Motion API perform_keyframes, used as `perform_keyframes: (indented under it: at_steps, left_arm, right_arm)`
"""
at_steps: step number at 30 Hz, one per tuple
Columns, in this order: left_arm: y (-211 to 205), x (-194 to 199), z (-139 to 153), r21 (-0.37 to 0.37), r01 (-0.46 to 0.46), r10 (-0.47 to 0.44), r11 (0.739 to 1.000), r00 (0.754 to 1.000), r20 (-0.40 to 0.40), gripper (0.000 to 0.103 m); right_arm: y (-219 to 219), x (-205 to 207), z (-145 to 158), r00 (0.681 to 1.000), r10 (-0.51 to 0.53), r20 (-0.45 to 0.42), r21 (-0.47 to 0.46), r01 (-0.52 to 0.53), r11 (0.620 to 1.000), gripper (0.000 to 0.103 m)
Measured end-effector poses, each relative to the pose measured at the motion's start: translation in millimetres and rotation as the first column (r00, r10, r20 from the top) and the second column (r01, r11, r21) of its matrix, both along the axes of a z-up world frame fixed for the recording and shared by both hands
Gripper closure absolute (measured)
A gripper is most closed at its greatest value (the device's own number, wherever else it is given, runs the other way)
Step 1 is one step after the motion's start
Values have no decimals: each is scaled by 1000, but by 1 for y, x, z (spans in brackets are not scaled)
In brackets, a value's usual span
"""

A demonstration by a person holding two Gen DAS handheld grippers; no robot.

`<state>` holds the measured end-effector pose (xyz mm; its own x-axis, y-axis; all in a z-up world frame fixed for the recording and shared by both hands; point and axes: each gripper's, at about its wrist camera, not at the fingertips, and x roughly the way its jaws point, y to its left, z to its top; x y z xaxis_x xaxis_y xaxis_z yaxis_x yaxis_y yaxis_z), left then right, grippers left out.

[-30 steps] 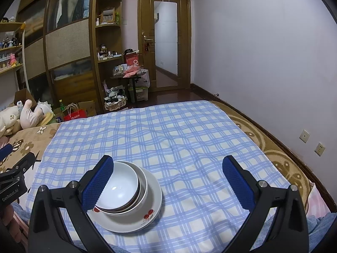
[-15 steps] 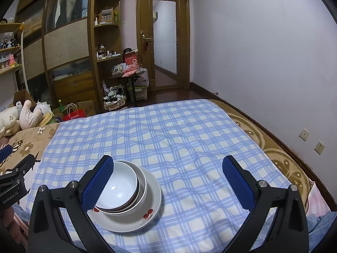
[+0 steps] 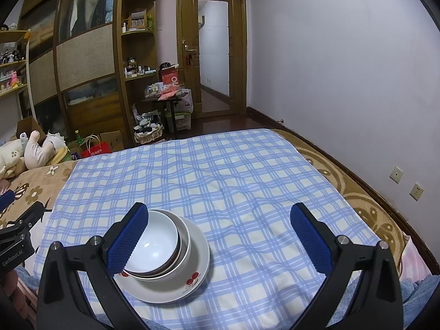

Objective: Organize plates and bowls

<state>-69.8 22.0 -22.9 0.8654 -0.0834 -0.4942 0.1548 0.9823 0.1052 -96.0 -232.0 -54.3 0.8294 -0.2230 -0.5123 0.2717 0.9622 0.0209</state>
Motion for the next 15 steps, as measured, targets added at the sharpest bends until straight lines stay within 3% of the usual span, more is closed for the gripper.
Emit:
perform_keyframes:
  at_steps: [15]
  left_arm:
    - [3, 1, -1, -20, -5, 5, 1000, 1000, -9, 13]
  right_arm:
    - [1, 0, 1, 1000, 0, -1, 0, 0, 1000, 0]
